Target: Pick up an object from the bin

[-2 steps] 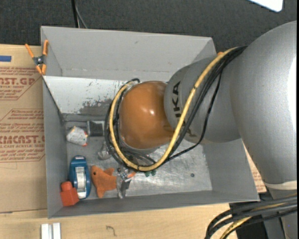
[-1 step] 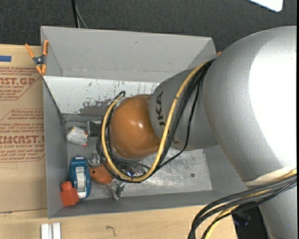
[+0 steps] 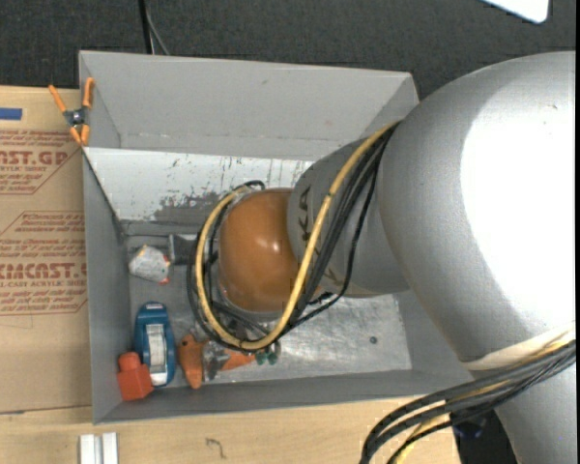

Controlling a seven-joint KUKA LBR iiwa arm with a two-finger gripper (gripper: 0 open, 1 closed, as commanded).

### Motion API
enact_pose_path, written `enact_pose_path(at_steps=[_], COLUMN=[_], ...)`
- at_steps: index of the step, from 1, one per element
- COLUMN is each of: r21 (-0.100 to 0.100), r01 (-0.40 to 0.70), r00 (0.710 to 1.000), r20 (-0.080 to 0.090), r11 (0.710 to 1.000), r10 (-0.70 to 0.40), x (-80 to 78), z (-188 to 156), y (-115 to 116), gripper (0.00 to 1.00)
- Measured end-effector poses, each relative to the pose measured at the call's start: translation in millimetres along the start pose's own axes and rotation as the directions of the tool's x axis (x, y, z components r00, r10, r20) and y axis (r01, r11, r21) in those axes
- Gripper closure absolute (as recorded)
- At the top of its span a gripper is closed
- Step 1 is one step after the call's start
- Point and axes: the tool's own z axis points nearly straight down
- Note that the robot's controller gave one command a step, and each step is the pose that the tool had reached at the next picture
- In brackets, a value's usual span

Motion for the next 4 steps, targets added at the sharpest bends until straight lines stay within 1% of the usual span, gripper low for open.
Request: enact_pose_path(at_steps=[2, 3, 4], r21=[0.0, 0.002, 0.003], r01=[0.0, 0.0, 0.0], r00=[1.0, 1.0, 1.0], r20=[-0.001, -0.005, -0.014], r11=[1.0, 1.0, 1.0], r10=[0.0, 0.0, 0.0], x=[0.0, 0.7, 2.8], z=[0, -4, -14], y=[0, 0, 0], gripper=[1.0, 1.0, 1.0])
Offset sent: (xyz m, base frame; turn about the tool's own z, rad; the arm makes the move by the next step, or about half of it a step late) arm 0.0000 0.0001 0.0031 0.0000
